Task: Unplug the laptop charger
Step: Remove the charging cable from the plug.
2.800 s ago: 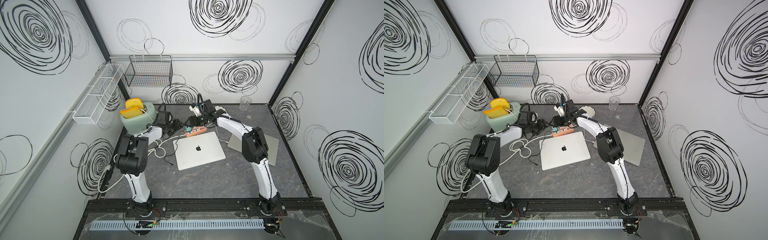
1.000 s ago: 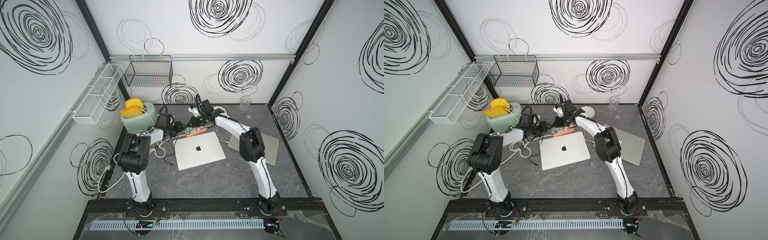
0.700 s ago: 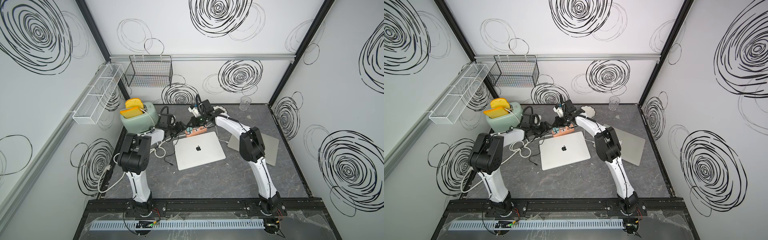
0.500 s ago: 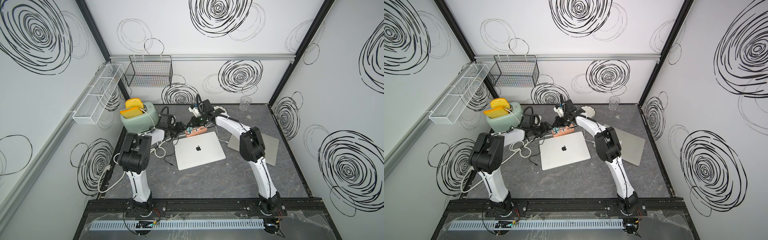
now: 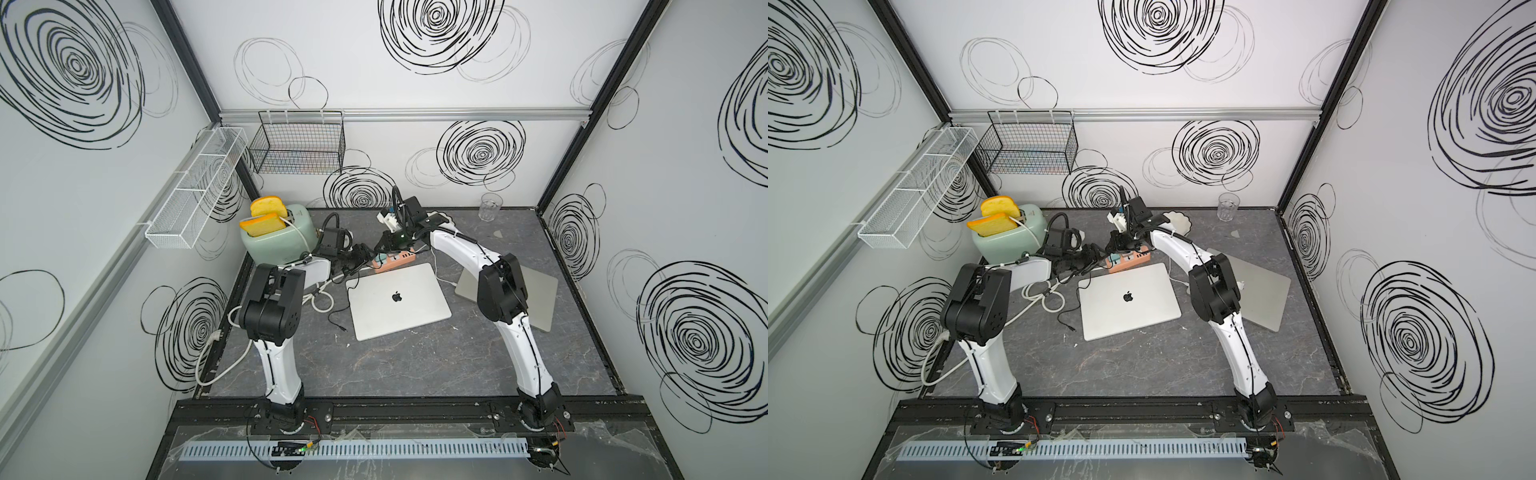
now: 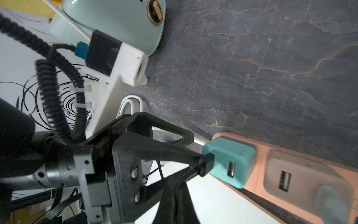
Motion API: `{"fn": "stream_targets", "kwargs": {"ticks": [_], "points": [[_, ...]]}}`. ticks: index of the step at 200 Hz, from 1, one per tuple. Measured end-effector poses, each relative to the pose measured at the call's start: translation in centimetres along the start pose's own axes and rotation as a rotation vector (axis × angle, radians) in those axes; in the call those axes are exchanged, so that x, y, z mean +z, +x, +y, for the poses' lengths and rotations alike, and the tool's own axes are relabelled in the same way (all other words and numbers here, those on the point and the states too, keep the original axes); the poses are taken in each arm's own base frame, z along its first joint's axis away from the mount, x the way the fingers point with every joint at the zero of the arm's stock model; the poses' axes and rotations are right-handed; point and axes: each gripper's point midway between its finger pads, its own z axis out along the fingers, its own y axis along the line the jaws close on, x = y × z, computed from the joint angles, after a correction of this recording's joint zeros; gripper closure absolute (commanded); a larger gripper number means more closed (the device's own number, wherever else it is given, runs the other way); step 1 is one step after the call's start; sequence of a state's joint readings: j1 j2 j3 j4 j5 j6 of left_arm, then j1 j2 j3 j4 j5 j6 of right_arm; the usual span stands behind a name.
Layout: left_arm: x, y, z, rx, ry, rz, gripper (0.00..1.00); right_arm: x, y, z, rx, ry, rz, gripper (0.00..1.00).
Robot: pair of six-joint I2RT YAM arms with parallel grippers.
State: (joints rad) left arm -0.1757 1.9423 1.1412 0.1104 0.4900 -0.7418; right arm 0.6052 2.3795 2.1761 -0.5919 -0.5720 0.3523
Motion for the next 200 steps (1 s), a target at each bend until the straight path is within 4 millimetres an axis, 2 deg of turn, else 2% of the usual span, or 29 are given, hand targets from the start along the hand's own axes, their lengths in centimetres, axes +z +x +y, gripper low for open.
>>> {"fn": "stream_targets", "kwargs": {"ticks": [117,200], "points": [[0.8,-0.3,-0.5,0.017,0.009,0.003,0.37,-0.6,-0.2,-0.9,0.06,0.019,0.005,1.0],[2.3,-0.8,-1.3,0.019,0.048,0.002,0.37,-1.2,-0.8,-1.9,0.139,0.028,-0.011,1.0]]}}
